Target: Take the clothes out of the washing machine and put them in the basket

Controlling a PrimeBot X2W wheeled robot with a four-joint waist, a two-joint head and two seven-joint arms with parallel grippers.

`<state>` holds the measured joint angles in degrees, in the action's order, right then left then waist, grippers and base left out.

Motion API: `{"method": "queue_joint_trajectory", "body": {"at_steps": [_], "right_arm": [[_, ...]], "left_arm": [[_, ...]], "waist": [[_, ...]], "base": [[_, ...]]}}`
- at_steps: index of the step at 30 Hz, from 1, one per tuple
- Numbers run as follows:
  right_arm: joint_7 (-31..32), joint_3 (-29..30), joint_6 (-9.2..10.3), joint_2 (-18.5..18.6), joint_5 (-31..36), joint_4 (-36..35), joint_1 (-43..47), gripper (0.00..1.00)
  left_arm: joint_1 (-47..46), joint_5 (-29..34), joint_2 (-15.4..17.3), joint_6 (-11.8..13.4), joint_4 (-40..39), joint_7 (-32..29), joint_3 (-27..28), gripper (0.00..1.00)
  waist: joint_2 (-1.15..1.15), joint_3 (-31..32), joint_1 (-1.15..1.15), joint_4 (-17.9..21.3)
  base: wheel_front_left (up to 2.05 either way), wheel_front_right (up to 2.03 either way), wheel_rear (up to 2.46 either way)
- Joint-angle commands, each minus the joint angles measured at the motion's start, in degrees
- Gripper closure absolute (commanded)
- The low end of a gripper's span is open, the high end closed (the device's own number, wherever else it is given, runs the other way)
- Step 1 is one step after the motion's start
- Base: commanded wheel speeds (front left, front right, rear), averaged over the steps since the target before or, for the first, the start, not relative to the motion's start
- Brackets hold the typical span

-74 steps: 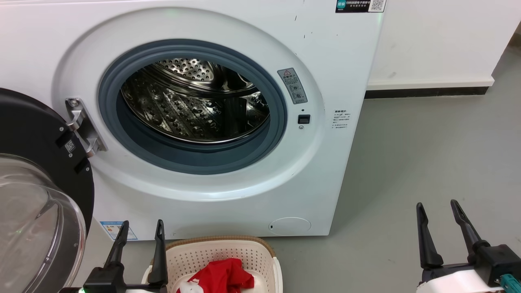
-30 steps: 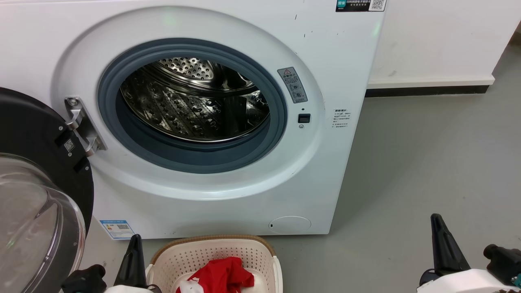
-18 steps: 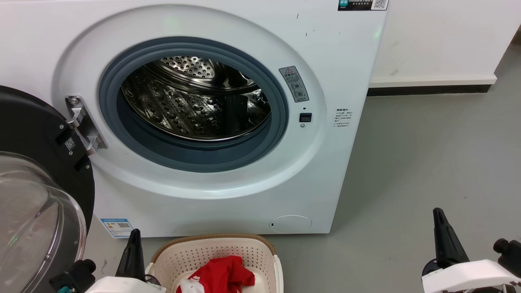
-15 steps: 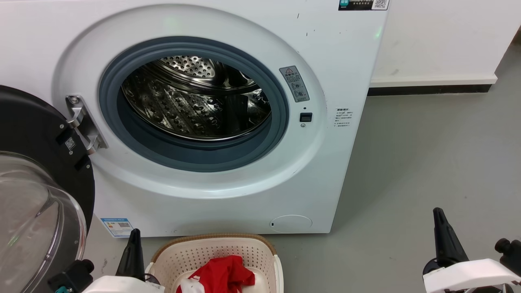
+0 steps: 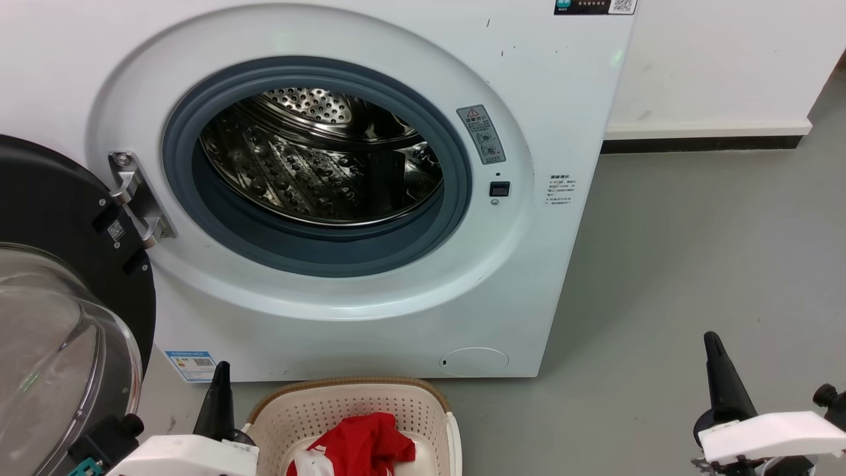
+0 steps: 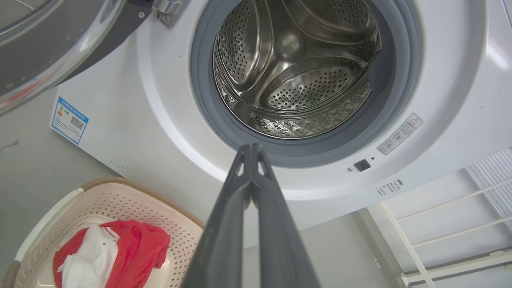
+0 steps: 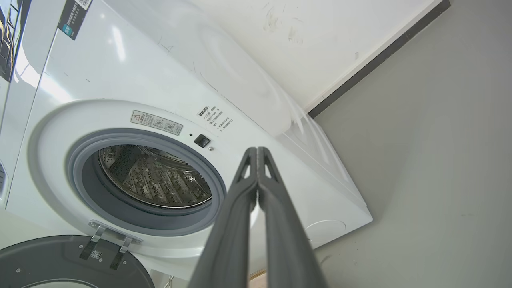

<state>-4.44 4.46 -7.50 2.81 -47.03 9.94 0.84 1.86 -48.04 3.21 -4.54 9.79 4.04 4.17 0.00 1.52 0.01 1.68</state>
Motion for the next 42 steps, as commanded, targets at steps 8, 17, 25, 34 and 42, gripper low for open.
{"method": "queue_joint_trajectory", "body": {"at_steps": [8, 17, 25, 34, 42], "right_arm": [[1.63, 0.33, 0.0, 0.44, -7.49, 0.24, -2.7, 1.0], [3.16, 0.56, 0.0, 0.45, -13.77, 0.86, -3.41, 1.0], [4.42, 0.78, 0.0, 0.45, -18.88, 1.4, -4.05, 1.0], [5.68, 1.0, 0.0, 0.44, -24.3, 1.94, -4.79, 1.0], [6.61, 1.16, 0.0, 0.43, -28.17, 2.33, -5.33, 1.0]], "left_arm": [[-2.33, -7.24, 0.05, -0.72, 0.31, -1.72, 0.61, 1.0], [-3.35, -13.28, -0.01, -1.06, 0.95, -3.21, 0.93, 1.0], [-4.23, -18.29, -0.06, -1.48, 1.49, -4.42, 1.16, 1.0], [-5.13, -23.55, -0.12, -1.75, 2.05, -5.7, 1.41, 1.0], [-5.74, -27.34, -0.16, -2.06, 2.46, -6.58, 1.61, 1.0]], "waist": [[0.0, -0.19, -0.01, -0.19], [0.0, -0.38, -0.01, -0.37], [0.0, -0.55, -0.01, -0.54], [0.0, -0.74, -0.01, -0.73], [0.0, -0.89, -0.01, -0.88]], "base": [[0.0, 0.0, 0.0], [0.0, 0.0, 0.0], [0.0, 0.0, 0.0], [0.0, 0.0, 0.0], [0.0, 0.0, 0.0]]}}
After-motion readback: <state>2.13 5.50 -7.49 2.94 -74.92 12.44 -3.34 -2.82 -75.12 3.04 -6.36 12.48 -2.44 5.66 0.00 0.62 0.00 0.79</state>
